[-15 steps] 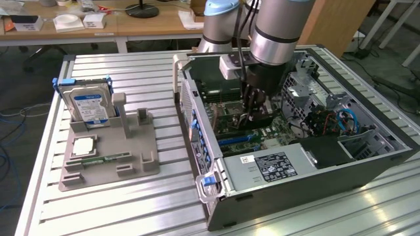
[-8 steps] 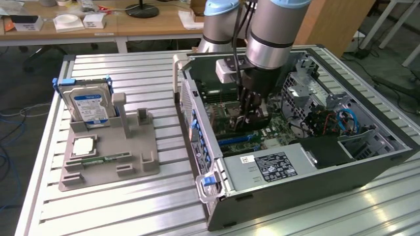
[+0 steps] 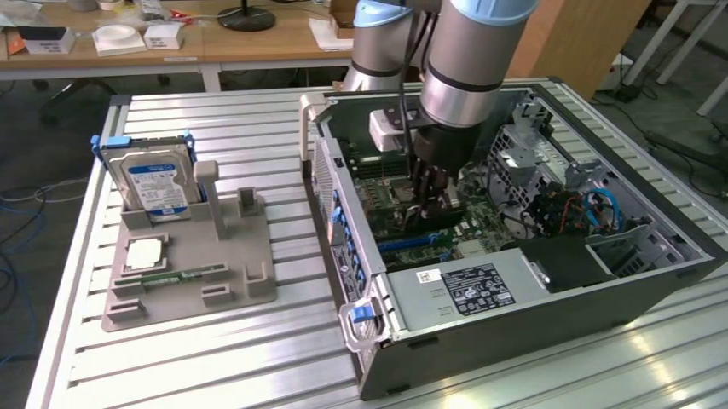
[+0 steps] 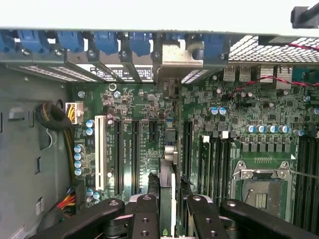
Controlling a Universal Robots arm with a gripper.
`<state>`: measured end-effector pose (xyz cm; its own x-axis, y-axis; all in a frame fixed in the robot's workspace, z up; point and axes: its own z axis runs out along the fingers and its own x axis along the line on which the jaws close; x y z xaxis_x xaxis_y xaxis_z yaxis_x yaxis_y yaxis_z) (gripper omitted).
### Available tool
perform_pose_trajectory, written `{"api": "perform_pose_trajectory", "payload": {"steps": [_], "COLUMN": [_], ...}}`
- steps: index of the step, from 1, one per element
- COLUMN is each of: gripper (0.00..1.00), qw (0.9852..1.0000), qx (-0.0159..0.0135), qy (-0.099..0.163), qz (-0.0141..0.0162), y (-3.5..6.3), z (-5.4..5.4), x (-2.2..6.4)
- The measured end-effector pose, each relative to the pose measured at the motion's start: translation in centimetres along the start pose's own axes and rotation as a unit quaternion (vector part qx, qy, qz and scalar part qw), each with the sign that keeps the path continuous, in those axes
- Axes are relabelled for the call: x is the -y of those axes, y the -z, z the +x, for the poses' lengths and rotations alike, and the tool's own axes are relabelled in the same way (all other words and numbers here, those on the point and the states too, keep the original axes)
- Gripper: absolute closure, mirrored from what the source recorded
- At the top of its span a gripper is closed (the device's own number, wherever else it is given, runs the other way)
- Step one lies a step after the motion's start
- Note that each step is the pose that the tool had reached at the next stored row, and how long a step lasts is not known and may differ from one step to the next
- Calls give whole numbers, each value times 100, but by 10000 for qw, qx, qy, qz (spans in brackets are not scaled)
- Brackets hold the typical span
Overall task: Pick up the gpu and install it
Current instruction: 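Insert the gpu into the slot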
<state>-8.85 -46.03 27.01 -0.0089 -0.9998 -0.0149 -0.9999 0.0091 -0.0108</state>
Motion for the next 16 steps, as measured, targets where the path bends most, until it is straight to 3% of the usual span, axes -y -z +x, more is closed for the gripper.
{"api": "perform_pose_trajectory", "payload": {"steps": [16], "gripper": [74], "qw": [10000], "qx": [0], "qy": [-1], "qz": [0], "y": [-96], "z": [0], "x": [-38]}}
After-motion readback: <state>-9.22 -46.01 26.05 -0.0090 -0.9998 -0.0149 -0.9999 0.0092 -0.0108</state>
